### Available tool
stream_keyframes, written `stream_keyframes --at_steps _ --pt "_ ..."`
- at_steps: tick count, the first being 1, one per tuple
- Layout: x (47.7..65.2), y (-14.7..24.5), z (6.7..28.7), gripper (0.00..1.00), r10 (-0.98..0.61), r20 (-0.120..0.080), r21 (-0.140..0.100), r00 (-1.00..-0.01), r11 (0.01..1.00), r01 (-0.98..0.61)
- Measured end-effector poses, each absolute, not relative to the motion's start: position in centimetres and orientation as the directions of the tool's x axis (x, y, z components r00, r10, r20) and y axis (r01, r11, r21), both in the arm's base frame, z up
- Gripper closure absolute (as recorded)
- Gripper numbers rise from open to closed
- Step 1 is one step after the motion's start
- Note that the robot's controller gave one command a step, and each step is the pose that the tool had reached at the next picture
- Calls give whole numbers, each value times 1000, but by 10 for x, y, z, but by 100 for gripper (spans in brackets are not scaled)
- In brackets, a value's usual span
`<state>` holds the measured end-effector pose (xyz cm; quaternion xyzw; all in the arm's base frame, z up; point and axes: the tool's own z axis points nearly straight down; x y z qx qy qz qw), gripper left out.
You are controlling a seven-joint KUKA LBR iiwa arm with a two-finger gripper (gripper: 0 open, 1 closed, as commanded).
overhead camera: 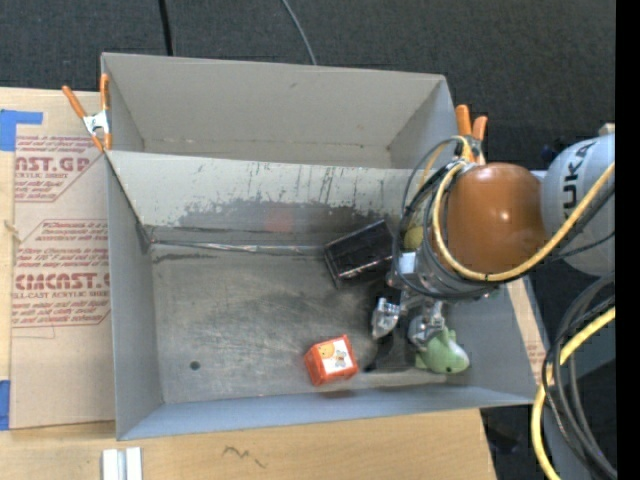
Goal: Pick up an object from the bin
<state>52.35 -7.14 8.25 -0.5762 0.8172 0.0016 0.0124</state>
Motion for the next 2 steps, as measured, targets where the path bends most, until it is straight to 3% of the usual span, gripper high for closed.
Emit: stream_keyframes --at_steps 1,2 --pt "519 -74 98 100 -941 -7 5 -337 337 -941" --pt "519 -76 112 100 -940 -2 4 -340 340 -940"
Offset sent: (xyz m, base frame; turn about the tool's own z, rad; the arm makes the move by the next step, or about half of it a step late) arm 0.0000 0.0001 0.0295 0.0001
